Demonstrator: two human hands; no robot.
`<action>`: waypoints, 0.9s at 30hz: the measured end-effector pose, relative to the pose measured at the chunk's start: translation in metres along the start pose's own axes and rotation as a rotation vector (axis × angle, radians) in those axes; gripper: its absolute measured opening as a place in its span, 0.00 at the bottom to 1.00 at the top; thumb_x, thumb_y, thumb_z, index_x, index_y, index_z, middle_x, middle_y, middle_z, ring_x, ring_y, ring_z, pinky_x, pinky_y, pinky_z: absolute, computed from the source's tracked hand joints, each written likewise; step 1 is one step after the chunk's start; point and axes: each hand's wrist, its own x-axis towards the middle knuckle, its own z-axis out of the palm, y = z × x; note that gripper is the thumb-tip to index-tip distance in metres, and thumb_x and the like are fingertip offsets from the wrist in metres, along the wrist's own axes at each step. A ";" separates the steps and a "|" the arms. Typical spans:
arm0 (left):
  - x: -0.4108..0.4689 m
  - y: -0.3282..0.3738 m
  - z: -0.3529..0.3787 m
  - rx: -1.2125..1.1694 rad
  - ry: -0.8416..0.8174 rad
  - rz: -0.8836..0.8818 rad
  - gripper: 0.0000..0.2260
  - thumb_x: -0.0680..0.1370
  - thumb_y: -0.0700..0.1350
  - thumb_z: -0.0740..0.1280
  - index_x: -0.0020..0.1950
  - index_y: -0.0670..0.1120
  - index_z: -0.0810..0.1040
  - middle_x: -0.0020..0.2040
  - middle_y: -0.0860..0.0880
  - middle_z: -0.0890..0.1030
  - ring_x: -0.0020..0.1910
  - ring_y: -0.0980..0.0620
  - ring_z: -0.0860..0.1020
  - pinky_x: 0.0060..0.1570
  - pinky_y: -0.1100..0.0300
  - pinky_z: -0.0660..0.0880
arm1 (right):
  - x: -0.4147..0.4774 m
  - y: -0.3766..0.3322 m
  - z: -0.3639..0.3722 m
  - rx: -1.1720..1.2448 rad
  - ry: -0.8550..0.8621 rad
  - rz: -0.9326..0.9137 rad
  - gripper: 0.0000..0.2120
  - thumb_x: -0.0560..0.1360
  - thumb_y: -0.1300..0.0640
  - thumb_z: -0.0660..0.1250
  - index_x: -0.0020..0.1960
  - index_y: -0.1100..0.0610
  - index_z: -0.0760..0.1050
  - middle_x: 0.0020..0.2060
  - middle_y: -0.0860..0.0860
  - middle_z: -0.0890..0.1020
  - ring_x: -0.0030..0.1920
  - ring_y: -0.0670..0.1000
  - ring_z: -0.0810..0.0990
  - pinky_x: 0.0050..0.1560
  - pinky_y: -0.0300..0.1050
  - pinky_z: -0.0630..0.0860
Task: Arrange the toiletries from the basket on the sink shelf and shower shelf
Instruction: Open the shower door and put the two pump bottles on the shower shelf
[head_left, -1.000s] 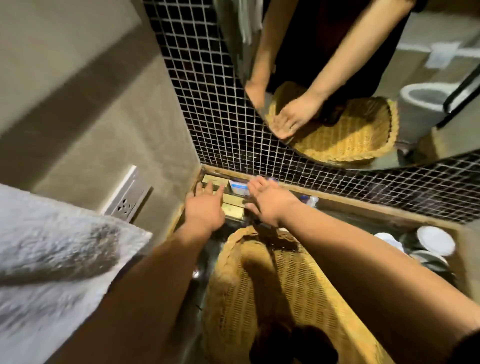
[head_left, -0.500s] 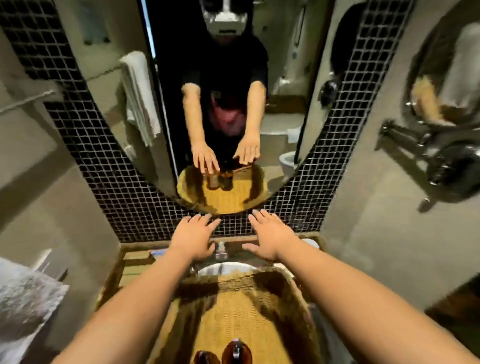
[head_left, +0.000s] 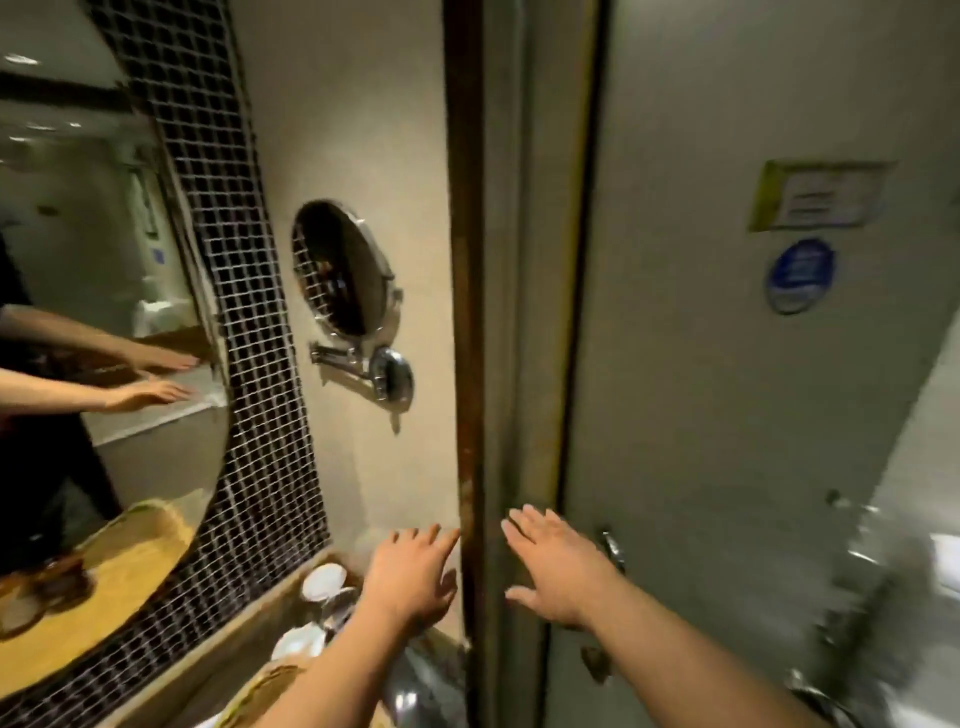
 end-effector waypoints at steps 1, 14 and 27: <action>0.007 0.022 -0.001 0.003 -0.007 0.043 0.31 0.77 0.59 0.60 0.79 0.57 0.58 0.73 0.49 0.70 0.67 0.44 0.72 0.63 0.50 0.68 | -0.020 0.019 0.001 -0.001 -0.004 0.031 0.41 0.79 0.40 0.60 0.81 0.58 0.44 0.80 0.56 0.47 0.79 0.55 0.44 0.77 0.51 0.40; 0.065 0.204 -0.035 -0.126 0.064 0.142 0.36 0.75 0.55 0.59 0.80 0.64 0.44 0.72 0.56 0.69 0.68 0.51 0.71 0.64 0.56 0.67 | -0.119 0.142 0.001 0.152 0.053 0.266 0.40 0.80 0.45 0.60 0.80 0.59 0.41 0.80 0.56 0.47 0.79 0.54 0.46 0.77 0.49 0.41; 0.090 0.236 -0.013 -0.245 -0.058 0.128 0.35 0.76 0.62 0.56 0.79 0.66 0.41 0.80 0.58 0.57 0.73 0.57 0.67 0.66 0.60 0.64 | -0.093 0.149 0.026 0.655 0.183 0.486 0.31 0.80 0.51 0.58 0.80 0.57 0.52 0.78 0.55 0.59 0.75 0.55 0.62 0.73 0.44 0.59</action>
